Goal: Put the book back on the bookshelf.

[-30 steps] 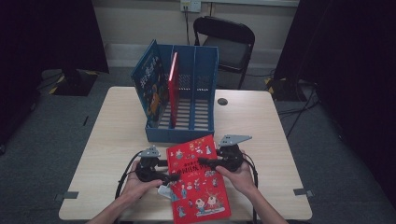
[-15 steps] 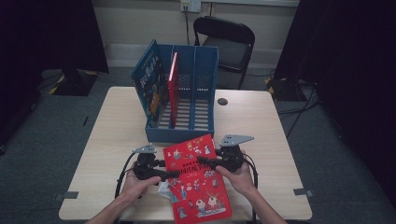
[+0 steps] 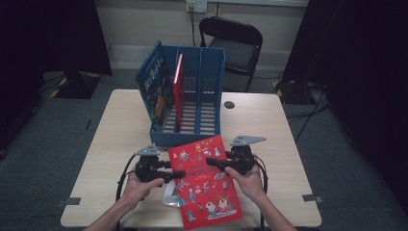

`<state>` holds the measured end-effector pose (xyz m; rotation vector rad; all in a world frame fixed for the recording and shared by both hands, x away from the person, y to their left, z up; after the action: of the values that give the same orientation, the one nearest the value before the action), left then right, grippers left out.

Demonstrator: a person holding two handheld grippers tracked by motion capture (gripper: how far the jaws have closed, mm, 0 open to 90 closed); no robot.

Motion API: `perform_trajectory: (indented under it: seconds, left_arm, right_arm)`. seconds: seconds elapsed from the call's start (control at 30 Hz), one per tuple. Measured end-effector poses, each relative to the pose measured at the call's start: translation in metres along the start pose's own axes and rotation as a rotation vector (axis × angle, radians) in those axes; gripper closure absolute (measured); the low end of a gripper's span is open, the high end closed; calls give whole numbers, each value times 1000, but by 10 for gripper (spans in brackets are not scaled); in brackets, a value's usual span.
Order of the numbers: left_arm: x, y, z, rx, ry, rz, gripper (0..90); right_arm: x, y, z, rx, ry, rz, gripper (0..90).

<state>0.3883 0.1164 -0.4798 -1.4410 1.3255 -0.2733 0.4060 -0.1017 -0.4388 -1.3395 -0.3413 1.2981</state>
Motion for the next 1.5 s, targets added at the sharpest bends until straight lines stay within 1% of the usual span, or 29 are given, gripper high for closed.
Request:
perform_trajectory:
  seconds: [0.07,0.13,0.17,0.2,0.23,0.27,0.4,0.43,0.5,0.53,0.57,0.6,0.67,0.73,0.77,0.83,0.93,0.97,1.1,1.13,1.2,1.3,1.37,1.4,1.43,1.47,1.5]
  left_arm:
    - [-2,-3,-2,11,0,-9,423]
    - [-3,-5,-2,11,0,-15,442]
    - [-5,-7,-4,18,5,-31,450]
    - [-5,-7,-4,18,5,-31,457]
    - [-7,-8,-6,15,17,-39,462]
    - [-8,-9,-6,24,16,-38,465]
    - [-9,-13,-10,33,18,-32,443]
    - [-11,-17,-14,51,14,-37,444]
    - [-13,-20,-16,52,26,-48,445]
    - [-13,-20,-16,52,26,-48,455]
    - [-14,-22,-17,59,26,-54,472]
    - [-15,-25,-18,47,40,-73,480]
    - [-14,-28,-21,61,40,-72,493]
    - [-13,-31,-23,61,47,-80,487]
    - [-14,-37,-24,54,59,-101,489]
    - [-15,-42,-25,40,74,-128,505]
    - [-15,-45,-25,48,73,-122,502]
    - [-15,-48,-25,50,69,-132,500]
    - [-14,-51,-24,48,63,-142,503]
    - [-14,-53,-23,41,62,-146,507]
    - [-14,-53,-23,34,62,-151,511]
    - [-17,-60,-21,22,62,-179,532]
    - [-23,-66,-21,33,58,-200,567]
    - [-23,-66,-21,33,58,-200,584]
    - [-29,-73,-21,50,48,-216,605]
    - [-29,-73,-21,50,48,-216,619]
    - [-36,-81,-21,66,35,-243,632]
  right_arm:
    - [-3,-2,-1,6,2,-7,577]
    - [-4,-2,0,10,3,-10,576]
    - [-7,-3,0,13,5,-17,574]
    - [-7,-3,0,13,5,-17,574]
    - [-9,-4,1,12,3,-23,573]
    - [-10,-5,2,14,3,-25,573]
    - [-13,-7,5,9,6,-34,570]
    - [-14,-8,5,9,15,-43,565]
    - [-18,-10,8,1,35,-75,561]
    - [-18,-10,8,1,35,-75,561]
    - [-22,-14,10,-8,39,-81,561]
    - [-23,-15,11,-7,40,-87,562]
    - [-27,-19,12,-3,44,-102,562]
    - [-29,-22,13,-5,46,-112,562]
    - [-34,-28,15,-15,52,-133,567]
    - [-38,-33,17,-23,59,-150,575]
    - [-41,-38,18,-30,52,-162,595]
    - [-43,-41,19,-41,55,-171,598]
    - [-44,-44,17,-37,55,-173,598]
    - [-43,-45,15,-29,51,-170,597]
    - [-43,-46,14,-30,52,-170,597]
    - [-43,-51,14,-36,56,-176,598]
    - [-44,-55,15,-45,57,-184,600]
    - [-44,-55,15,-45,57,-184,600]
    - [-45,-60,18,-57,55,-192,604]
    - [-45,-63,19,-64,55,-193,605]
    - [-45,-65,20,-75,55,-196,604]
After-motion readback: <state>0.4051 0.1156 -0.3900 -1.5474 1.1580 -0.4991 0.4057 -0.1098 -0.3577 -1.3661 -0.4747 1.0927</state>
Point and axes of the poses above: each handheld gripper's, and its own axes: x roughly forward along the jaws, y roughly out of its underside, z roughly to its left, the point moved 6 cm from there along x, roughly forward along the jaws, and after that the axes turned 3 degrees about -y, right-handed, at the moved point
